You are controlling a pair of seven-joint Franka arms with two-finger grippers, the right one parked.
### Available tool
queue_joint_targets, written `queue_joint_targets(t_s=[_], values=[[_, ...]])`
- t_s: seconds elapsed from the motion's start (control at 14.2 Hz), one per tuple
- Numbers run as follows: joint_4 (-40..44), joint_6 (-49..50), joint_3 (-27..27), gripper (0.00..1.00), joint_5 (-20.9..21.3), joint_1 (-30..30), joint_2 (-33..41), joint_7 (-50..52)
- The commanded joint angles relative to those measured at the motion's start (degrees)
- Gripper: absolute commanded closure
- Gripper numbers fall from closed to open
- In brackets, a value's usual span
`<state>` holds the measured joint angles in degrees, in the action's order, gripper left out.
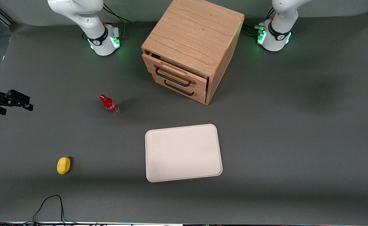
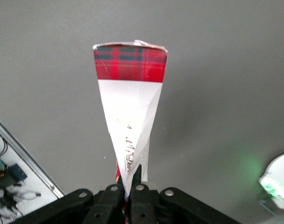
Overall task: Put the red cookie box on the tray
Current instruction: 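Carry the held cookie box over the cream tray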
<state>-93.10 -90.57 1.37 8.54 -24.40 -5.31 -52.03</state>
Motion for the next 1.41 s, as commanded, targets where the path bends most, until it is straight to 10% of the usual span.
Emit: queue_joint_targets(t_s=[0.0,0.42,0.85,1.34], values=[[10.5,10.5,0.7,1.00,0.7,5.8,-1.5,7.8],[14.8,15.9,-1.6,1.00,-0.2,13.8,-1.4,22.6],[16.0,15.9,-17.9,1.00,-3.1,15.0,-3.8,52.1],[36.9,13.1,-26.2,1.00,-2.7,29.7,-27.1,83.7]])
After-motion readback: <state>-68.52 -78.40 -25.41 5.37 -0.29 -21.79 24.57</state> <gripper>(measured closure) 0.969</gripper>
